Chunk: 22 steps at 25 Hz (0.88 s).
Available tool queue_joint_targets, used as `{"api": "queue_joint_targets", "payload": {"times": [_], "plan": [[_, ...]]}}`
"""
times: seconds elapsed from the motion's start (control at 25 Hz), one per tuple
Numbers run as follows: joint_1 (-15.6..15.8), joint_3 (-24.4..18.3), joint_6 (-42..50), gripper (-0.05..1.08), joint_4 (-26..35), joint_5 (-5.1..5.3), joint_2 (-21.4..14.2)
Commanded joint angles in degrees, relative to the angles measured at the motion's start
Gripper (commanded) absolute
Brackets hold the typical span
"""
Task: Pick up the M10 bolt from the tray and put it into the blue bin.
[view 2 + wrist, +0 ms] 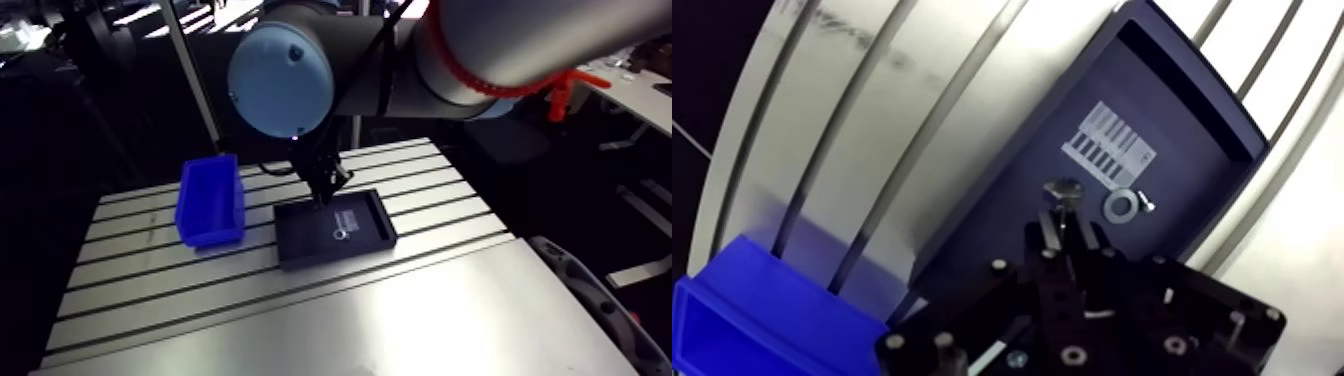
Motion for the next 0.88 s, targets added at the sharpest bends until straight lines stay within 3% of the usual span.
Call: {"api": "queue_joint_targets", "payload": {"times": [0.04,0.24,0.64,0.68,0.84,0.88], "plan": [[0.0,-3.3,-3.0,1.05,4.8,0.05,-4.6],[0.2,-6.4,-3.4,1.05,9.0,0.14,-6.7],[4.1,-14.4,-20.6,1.01,15.2,1.55,-8.7],[4.3,-14.6,-21.1,1.01,15.2,1.9,-8.7],[4.6,-15.5,-24.7,1.0,15.2,6.38,-9.1],[4.6,-15.6,-25.7,1.0,15.2,7.08,-9.1]]}}
